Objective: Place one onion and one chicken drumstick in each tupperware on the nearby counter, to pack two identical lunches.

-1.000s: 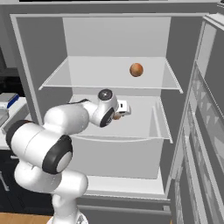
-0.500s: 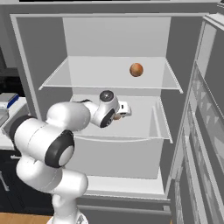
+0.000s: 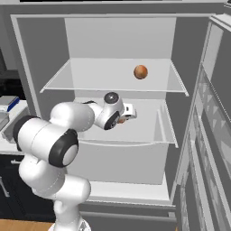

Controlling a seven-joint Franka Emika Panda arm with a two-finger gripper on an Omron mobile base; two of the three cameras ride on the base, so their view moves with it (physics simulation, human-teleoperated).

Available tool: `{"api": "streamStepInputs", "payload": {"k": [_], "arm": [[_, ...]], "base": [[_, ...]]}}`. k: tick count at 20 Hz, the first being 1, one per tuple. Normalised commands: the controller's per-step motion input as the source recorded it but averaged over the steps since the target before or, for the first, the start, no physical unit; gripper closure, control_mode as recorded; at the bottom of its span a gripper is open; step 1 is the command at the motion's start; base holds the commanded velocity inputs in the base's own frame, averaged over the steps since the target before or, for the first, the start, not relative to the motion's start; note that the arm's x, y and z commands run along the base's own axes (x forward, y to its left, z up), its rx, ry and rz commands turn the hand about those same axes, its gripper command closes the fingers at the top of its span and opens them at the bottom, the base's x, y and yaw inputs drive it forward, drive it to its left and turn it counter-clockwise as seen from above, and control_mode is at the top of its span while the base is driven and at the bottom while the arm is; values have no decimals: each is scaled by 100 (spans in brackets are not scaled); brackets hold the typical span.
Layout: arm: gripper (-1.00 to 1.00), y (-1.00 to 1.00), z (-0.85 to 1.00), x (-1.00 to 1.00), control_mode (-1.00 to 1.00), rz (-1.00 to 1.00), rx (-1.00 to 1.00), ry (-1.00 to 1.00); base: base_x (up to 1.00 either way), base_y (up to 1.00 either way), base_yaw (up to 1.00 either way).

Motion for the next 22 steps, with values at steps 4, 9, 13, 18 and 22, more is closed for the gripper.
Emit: {"api": "streamStepInputs", "payload": {"k": [4,9,13,18,22], "arm": [[100,0,-24,-6,-100,0,0,-3],[100,-2,-9,-66,-100,0,0,-11],[100,-4,13,-83,-100,0,1,-5],[100,-1,85,-59,-100,0,0,1],[100,0,91,-55,-100,0,0,6]], "base": [[0,0,0],[0,0,0],[0,0,0],[0,0,0],[0,0,0]]}}
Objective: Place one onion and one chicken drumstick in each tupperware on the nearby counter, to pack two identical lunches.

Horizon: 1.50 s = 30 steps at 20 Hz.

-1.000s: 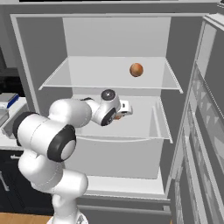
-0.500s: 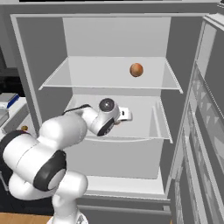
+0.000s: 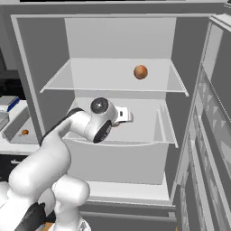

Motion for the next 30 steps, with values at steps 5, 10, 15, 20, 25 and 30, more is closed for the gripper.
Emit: {"api": "streamStepInputs", "payload": {"k": [5,10,15,20,25,30], "arm": [[100,0,45,-85,-100,0,0,5],[100,0,19,-95,-100,0,0,1],[100,12,-3,-53,-100,0,0,1],[100,14,1,-22,100,1,0,3],[100,0,0,0,100,0,0,0],[100,0,0,0,100,0,0,0]], "base": [[0,0,0],[0,0,0],[0,0,0],[-35,15,1],[-88,77,5],[-52,100,5]]}}
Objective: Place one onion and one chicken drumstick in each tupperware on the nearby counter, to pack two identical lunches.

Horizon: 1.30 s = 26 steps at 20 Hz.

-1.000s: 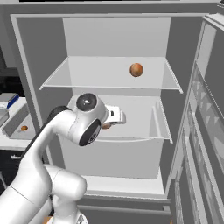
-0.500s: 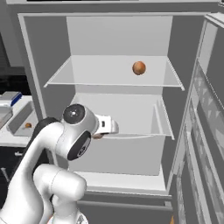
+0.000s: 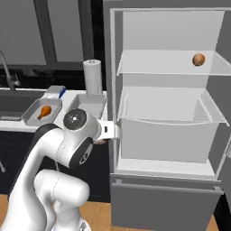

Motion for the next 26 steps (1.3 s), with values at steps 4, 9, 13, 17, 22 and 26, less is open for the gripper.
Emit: {"api": "streamStepInputs", "payload": {"k": [4,9,13,17,22,26], "arm": [[100,0,0,0,100,0,0,0],[100,0,0,0,100,0,0,0],[100,0,0,0,100,0,0,0],[100,0,0,0,100,0,0,0],[100,0,0,0,100,0,0,0],[100,20,-18,65,-100,14,-3,17]], "base": [[-17,100,5],[30,100,3],[84,89,8],[73,18,16],[60,0,23],[0,0,0]]}}
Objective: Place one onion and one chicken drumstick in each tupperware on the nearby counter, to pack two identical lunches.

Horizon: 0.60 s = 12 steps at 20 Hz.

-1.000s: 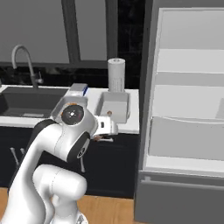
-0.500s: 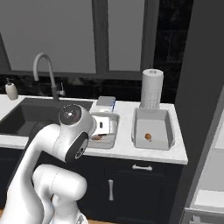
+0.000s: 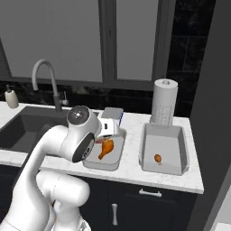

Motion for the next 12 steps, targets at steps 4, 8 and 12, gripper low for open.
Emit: {"api": "streamStepInputs", "payload": {"k": [4,8,12], "arm": [[100,55,-45,81,-100,5,-7,37],[100,26,-60,59,-100,4,-3,33],[100,3,-62,34,-100,0,0,20]], "base": [[0,0,0],[0,0,0],[0,0,0]]}}
